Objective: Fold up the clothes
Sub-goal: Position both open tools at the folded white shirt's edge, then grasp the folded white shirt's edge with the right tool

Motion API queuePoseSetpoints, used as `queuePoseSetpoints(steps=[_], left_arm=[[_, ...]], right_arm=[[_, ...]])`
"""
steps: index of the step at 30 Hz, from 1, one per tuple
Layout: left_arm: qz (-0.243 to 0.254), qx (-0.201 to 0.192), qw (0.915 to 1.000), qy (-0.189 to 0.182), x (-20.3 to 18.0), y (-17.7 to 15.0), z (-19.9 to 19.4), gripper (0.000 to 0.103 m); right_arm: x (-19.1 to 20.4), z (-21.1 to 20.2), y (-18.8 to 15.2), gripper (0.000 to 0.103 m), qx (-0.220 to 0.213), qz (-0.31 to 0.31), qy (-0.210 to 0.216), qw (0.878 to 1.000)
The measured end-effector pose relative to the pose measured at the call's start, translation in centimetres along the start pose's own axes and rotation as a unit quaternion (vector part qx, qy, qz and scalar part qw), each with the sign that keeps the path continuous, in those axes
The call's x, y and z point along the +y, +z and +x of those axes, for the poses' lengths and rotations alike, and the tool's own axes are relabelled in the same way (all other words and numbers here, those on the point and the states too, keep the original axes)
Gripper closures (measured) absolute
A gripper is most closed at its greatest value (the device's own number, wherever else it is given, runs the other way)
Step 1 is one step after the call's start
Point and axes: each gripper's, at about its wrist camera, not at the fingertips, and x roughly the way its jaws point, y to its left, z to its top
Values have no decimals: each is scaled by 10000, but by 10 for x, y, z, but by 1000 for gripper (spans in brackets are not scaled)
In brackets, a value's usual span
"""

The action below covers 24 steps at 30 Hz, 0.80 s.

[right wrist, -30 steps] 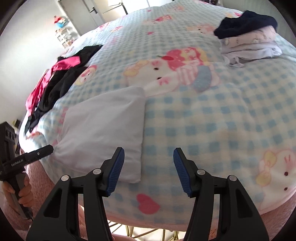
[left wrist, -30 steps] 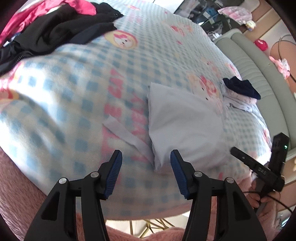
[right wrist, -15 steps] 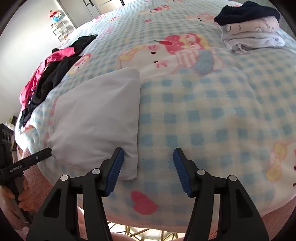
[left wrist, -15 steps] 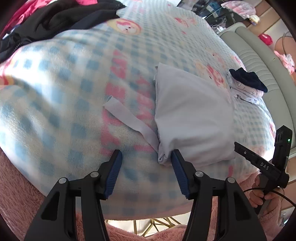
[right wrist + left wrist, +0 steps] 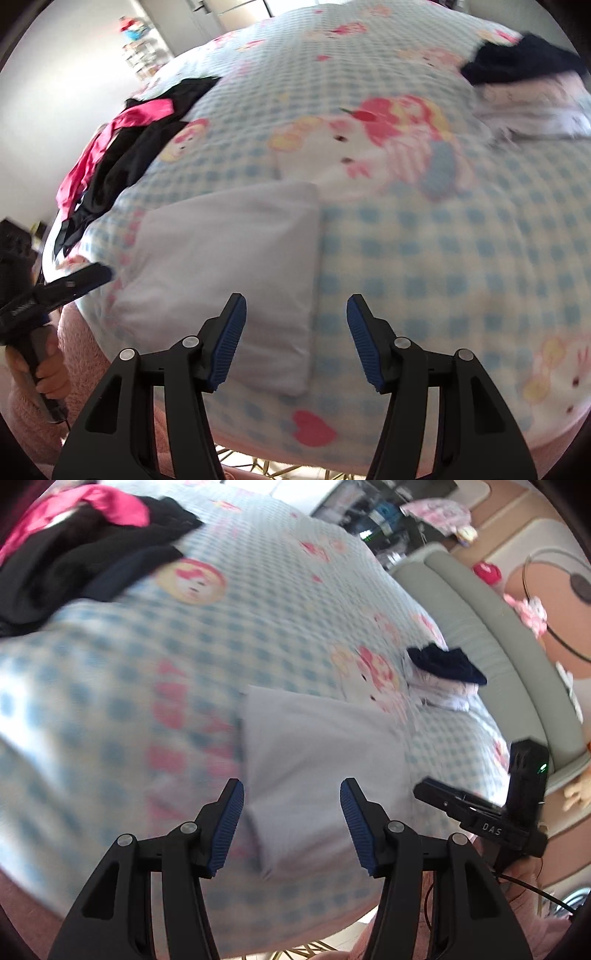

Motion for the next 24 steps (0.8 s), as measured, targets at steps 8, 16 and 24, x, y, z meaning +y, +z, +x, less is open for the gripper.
queuePoseSetpoints(steps=[8,16,24], left_arm=[[-347,161,9991,-179,6,-1,22,45],[-625,276,9975,-162,17,-5,39,40],[-622,391,9972,-121,26,-9,37,45]], right_arm=[[3,20,8,34,188,-57,-108,9997],[2,33,15,30,331,-40,-30,9994],[-7,40,12,28,334,57,-20,9994]])
